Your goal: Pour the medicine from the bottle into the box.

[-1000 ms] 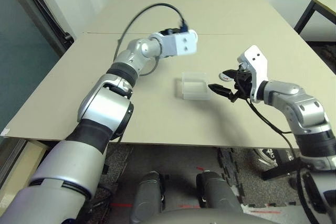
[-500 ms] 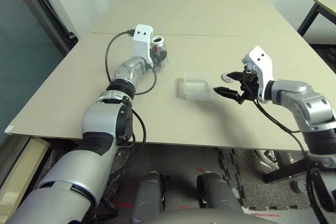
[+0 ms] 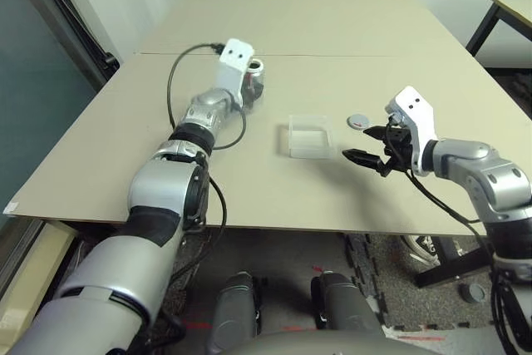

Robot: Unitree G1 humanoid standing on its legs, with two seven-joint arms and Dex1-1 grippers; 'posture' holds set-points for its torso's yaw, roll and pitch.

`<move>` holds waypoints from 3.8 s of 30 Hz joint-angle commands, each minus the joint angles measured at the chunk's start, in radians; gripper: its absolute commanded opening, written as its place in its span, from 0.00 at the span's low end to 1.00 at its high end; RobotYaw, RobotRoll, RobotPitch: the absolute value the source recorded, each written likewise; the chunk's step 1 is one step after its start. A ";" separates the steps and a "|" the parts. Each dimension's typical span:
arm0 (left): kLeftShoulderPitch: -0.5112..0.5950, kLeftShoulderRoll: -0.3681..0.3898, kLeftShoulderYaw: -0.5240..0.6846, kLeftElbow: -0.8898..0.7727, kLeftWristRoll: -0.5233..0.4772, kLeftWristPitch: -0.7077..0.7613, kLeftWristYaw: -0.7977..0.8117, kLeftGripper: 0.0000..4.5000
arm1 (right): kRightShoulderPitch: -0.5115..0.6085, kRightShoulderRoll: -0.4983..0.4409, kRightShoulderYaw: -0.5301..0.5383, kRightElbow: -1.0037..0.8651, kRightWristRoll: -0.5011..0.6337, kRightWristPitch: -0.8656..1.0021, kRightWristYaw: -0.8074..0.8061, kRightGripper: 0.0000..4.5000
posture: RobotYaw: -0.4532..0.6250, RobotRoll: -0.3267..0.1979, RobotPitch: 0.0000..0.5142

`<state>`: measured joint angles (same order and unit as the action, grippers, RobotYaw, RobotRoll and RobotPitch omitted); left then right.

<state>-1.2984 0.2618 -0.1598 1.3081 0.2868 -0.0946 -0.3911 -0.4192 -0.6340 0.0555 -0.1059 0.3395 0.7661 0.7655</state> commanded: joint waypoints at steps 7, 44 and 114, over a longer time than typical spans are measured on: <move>-0.144 0.025 -0.582 0.004 0.590 -0.384 0.216 0.55 | -0.027 0.028 0.003 -0.015 0.002 -0.001 -0.012 1.00 | 0.29 0.62 0.06; 0.022 -0.092 0.225 0.021 -0.170 0.063 0.104 0.55 | -0.063 0.088 0.032 0.009 -0.011 -0.004 -0.026 1.00 | 0.31 0.62 0.06; 0.513 -0.124 0.249 -0.381 -0.278 0.000 0.183 0.99 | -0.032 0.112 0.049 -0.018 0.003 0.032 -0.029 1.00 | 0.39 0.62 0.18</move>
<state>-0.8233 0.1417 0.0987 0.9888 0.0243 -0.1310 -0.1956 -0.4635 -0.5194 0.1041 -0.1019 0.3361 0.7878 0.7376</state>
